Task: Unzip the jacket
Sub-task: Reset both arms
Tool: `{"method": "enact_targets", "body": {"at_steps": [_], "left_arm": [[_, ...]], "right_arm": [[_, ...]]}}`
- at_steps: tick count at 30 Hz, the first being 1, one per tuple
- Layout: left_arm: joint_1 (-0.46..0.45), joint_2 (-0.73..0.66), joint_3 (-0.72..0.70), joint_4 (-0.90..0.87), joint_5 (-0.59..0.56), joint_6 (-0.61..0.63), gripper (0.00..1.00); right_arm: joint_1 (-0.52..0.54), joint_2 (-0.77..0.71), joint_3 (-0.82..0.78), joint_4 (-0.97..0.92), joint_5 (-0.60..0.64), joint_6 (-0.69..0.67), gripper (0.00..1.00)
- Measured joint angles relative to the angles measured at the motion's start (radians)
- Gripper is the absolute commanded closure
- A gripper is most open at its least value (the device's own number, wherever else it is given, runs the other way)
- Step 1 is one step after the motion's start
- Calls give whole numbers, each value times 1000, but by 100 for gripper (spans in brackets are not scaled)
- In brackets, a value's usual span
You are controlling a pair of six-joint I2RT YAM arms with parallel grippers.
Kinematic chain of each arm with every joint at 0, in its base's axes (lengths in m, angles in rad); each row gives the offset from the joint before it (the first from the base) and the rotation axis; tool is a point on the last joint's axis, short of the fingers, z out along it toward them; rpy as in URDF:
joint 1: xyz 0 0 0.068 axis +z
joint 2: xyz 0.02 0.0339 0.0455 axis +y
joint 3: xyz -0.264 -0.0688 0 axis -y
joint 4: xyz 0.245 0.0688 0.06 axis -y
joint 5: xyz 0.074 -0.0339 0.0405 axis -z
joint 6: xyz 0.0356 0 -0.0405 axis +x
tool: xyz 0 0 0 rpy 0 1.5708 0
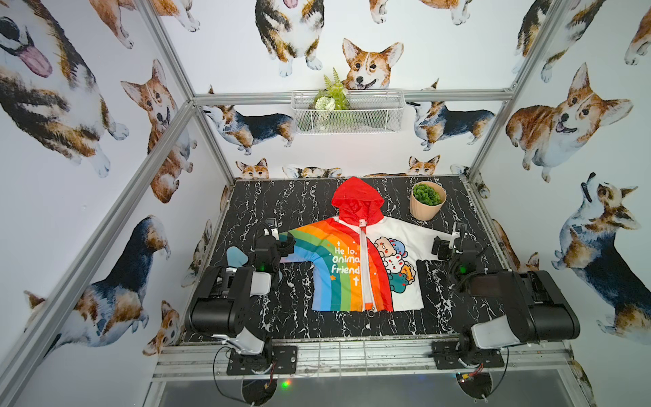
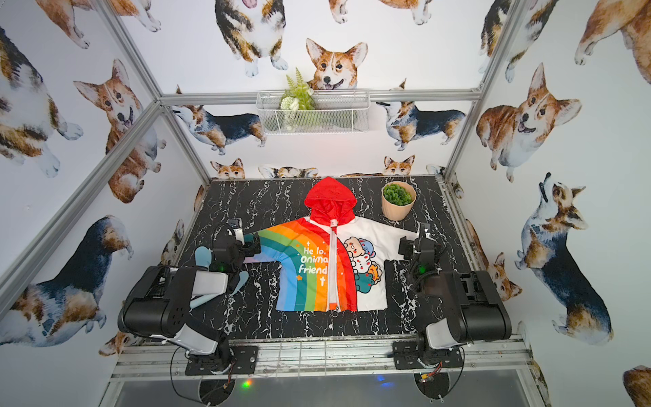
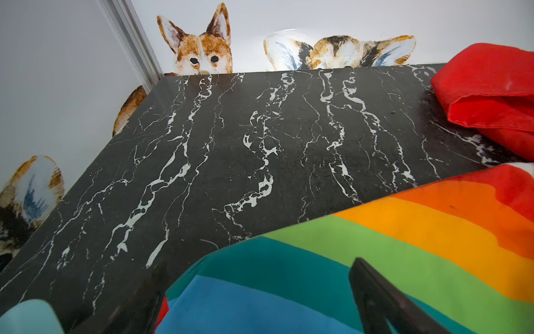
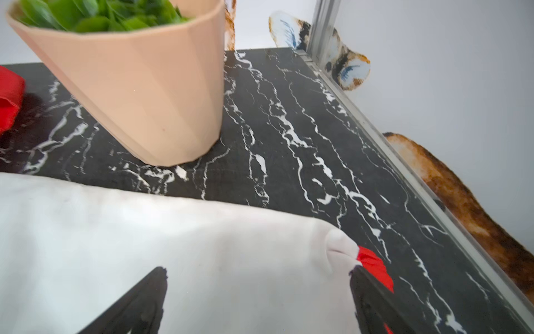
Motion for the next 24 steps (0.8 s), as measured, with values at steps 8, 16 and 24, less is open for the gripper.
{"method": "enact_targets", "body": {"at_steps": [8,16,24], "left_arm": [[0,0,0,0,0,0,0],[-1,0,0,0,0,0,0],[-1,0,0,0,0,0,0]], "right_arm": [[-33,15,7,16,-92,3,1],[-34,15,6,16,-100,3,1],[-34,15,6,16,-103,3,1]]}}
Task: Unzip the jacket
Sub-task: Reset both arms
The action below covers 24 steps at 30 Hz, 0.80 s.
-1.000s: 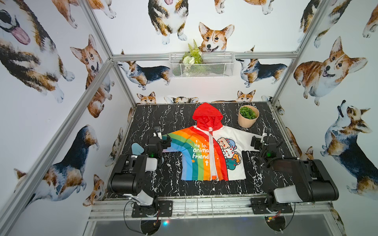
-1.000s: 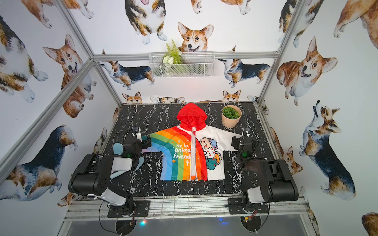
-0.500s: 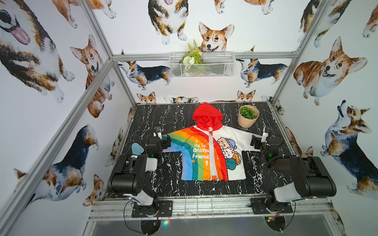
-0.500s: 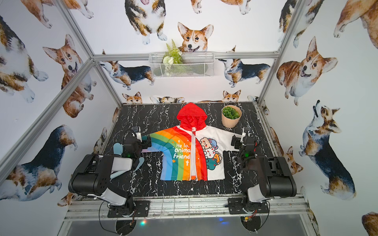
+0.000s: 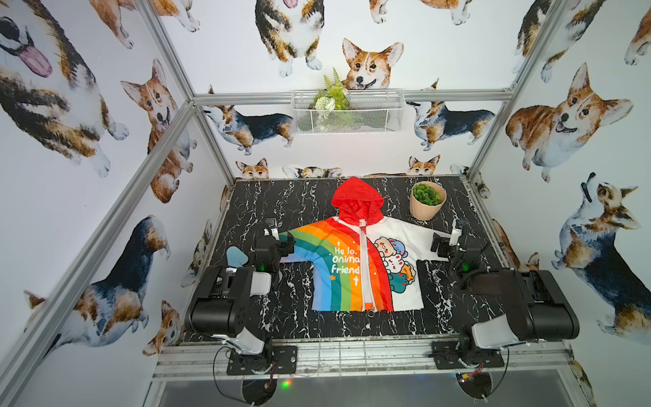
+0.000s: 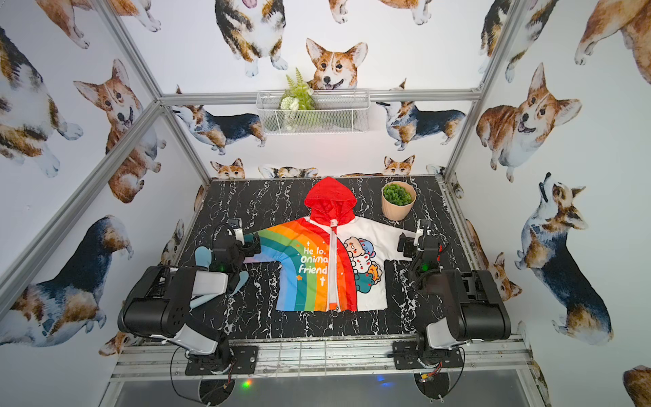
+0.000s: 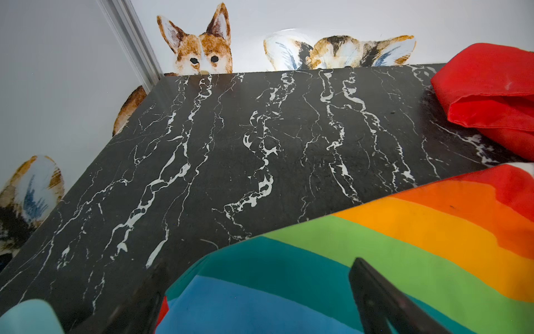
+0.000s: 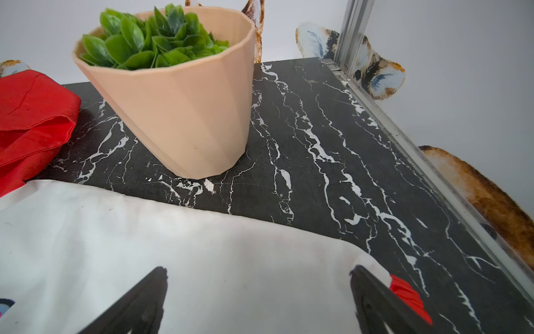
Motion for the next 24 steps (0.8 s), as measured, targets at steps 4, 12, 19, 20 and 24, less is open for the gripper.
{"method": "enact_targets", "body": {"at_steps": [4,12,19,20,24], "left_arm": [[0,0,0,0,0,0,0],[0,0,0,0,0,0,0],[0,0,0,0,0,0,0],[0,0,0,1,0,0,0],[0,-1,-34,32,31,5,0]], "right_arm": [[0,3,2,0,0,0,1],[0,0,2,0,-8,0,1],[0,-24,-86,84,-146,-48,1],[0,-31,-125,122,-175,-58,1],[0,-45,-198,201,-179,-70,1]]}}
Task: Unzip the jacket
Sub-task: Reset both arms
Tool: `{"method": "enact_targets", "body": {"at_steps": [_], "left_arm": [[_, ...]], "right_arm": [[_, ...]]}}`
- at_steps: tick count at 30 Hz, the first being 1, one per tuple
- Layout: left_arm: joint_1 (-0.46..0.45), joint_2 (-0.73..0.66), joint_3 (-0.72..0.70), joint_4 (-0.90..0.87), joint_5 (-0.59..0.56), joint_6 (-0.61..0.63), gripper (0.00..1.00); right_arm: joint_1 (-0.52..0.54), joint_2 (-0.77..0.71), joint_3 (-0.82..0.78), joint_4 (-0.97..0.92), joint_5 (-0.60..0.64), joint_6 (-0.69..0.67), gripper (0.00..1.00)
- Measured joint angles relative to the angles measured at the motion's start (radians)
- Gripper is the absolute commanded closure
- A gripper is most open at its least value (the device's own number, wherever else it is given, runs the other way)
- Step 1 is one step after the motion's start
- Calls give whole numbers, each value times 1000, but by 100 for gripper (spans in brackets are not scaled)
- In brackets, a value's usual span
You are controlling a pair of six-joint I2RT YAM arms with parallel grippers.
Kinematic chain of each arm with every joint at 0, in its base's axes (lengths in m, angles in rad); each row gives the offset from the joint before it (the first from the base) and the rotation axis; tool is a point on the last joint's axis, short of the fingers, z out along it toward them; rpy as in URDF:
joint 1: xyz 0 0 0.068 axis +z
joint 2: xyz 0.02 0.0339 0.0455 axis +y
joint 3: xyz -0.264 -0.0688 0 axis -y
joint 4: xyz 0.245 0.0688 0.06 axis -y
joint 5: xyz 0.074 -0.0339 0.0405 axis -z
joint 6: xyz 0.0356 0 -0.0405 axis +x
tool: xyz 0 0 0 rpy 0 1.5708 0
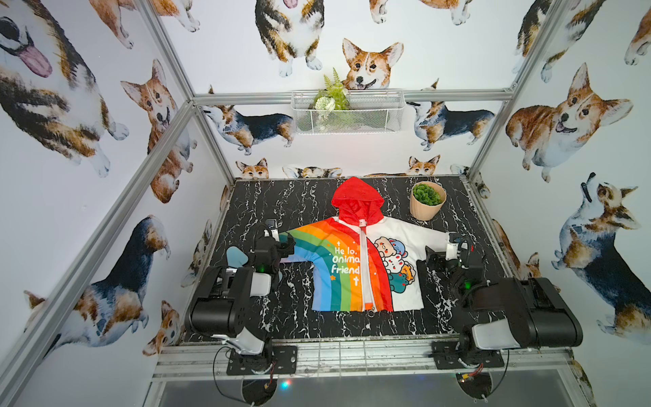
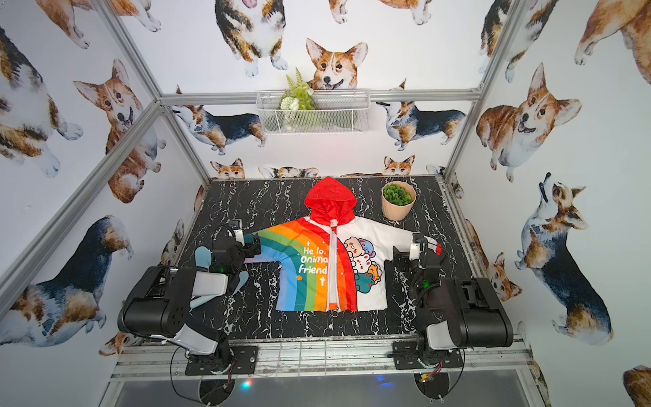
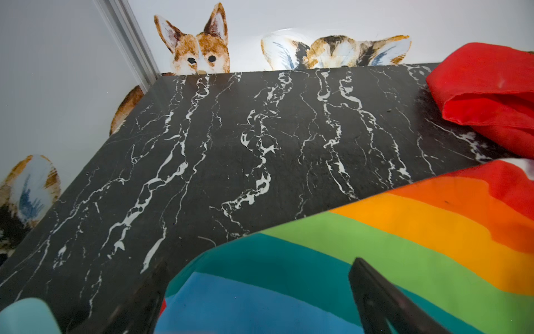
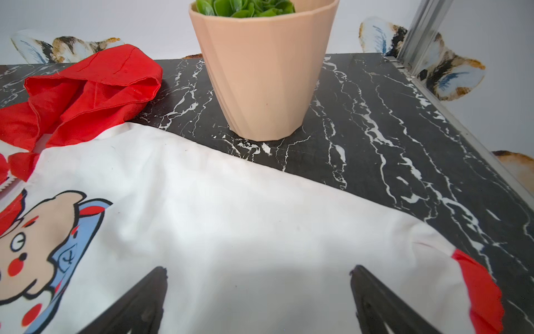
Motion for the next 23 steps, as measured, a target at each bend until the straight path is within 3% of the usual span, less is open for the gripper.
{"method": "enact_targets", "body": {"at_steps": [7,23], "left_arm": [[0,0,31,-5,-2,2,0],[6,5,48,-42,-2,-2,0]], "right_arm": [[5,16,170,-74,199,70,1],[2,42,192,-168,166,69,1]]}}
